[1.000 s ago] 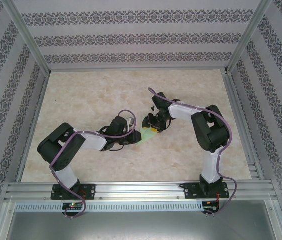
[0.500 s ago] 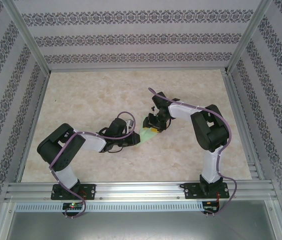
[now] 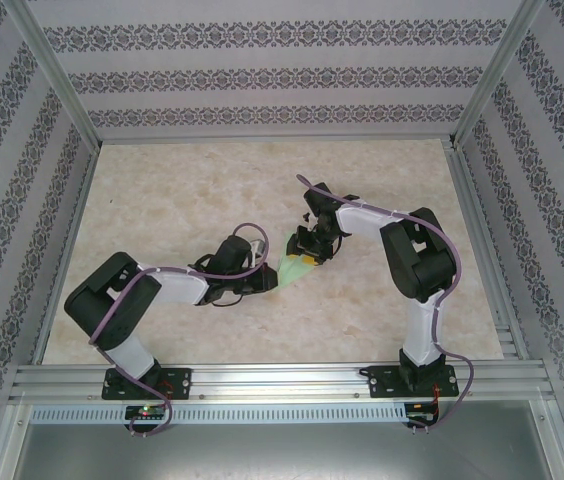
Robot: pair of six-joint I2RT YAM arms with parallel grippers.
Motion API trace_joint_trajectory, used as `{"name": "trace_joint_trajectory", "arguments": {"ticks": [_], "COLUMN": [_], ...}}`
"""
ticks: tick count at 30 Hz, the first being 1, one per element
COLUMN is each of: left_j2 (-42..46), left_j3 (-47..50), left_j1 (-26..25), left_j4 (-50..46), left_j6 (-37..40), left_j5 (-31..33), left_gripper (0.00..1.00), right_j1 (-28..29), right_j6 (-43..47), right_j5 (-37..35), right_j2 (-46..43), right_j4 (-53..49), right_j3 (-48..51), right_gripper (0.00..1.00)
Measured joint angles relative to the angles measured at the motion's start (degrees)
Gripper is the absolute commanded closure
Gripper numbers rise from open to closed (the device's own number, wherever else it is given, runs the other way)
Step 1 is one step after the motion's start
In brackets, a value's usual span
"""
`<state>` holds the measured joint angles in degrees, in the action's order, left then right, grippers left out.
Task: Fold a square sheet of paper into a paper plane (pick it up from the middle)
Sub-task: Fourth fold the wing at the center of the table.
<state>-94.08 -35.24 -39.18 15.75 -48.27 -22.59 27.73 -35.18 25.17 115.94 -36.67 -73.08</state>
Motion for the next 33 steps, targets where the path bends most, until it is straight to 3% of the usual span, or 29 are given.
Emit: {"name": "trace_joint_trajectory", "arguments": {"ticks": [7, 15, 33], "left_j2": [2.6, -4.2, -8.1], "left_j3": [-0.6, -4.0, -7.5], "left_j1": [0.0, 0.0, 0.0], "left_j4": [-0.4, 4.1, 2.3], "left_j6": [0.0, -1.2, -1.3], "left_j5": [2.2, 0.5, 2.2], "left_gripper": [0.88, 0.88, 0.94], "right_j1": [0.0, 0.0, 0.0], "right_j6": [0.2, 0.4, 0.4], "right_j5": [0.5, 0.7, 0.9], "right_j2": [0.2, 0.4, 0.4], "right_j4": [-0.2, -0.5, -0.5], "right_j3": [-0.5, -0.7, -0.7], "right_gripper": [0.47, 0.46, 0.46]}}
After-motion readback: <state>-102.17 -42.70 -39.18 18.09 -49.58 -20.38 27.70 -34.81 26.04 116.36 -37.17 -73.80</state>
